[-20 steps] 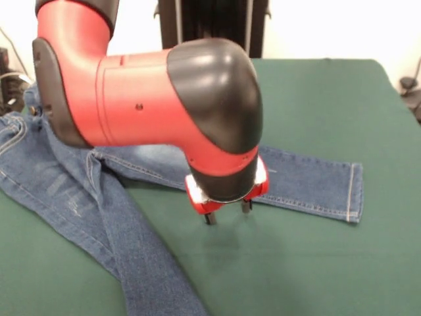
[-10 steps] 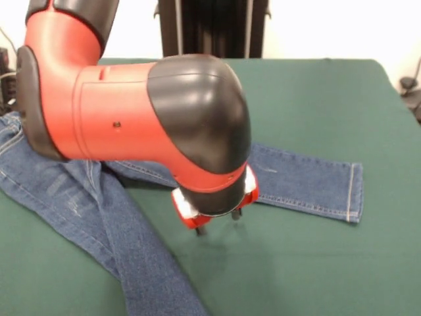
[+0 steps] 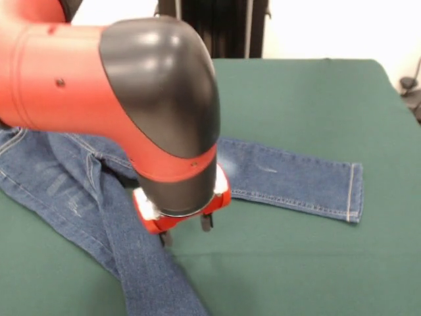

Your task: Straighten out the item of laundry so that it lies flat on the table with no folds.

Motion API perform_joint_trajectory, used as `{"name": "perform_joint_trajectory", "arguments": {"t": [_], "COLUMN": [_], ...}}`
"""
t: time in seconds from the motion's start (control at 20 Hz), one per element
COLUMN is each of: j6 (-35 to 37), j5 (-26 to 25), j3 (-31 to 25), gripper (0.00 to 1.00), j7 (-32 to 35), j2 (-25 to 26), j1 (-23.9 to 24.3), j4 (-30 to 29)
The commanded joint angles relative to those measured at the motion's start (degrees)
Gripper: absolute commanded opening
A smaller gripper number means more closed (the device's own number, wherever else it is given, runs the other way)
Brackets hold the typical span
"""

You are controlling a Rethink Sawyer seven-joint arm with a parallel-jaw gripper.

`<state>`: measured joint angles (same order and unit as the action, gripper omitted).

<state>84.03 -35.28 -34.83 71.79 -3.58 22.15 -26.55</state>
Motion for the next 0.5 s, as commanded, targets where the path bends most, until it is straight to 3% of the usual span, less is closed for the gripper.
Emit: {"name": "perform_joint_trajectory", "arguments": {"t": [0.05,0.5], "j6": [6.83,3.57], "j5": [-3.02,-3.56], "j3": [-2.64,-3.52], "gripper": [1.00,1.00], "j7": [-13.91,-16.42], "j2": [-1.38,0.73], "j1": [-2.78,-2.66], "j4": [2.36,3.67]}}
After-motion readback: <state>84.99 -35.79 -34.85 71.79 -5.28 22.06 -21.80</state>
